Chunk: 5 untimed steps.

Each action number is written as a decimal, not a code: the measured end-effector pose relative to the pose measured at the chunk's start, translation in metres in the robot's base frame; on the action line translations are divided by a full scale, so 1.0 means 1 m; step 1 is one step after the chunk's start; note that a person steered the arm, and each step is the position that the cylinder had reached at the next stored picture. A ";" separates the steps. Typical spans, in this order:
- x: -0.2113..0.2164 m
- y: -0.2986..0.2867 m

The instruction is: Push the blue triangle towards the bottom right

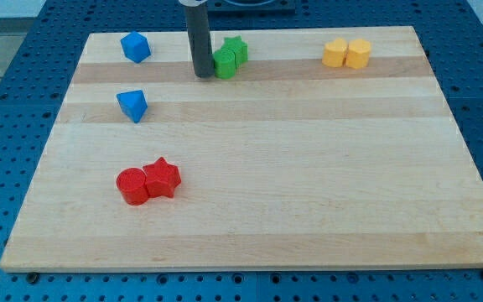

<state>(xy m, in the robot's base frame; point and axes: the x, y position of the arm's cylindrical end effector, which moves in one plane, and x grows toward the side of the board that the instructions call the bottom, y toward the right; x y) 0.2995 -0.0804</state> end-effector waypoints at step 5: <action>0.000 -0.107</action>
<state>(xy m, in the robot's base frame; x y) 0.2996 -0.1870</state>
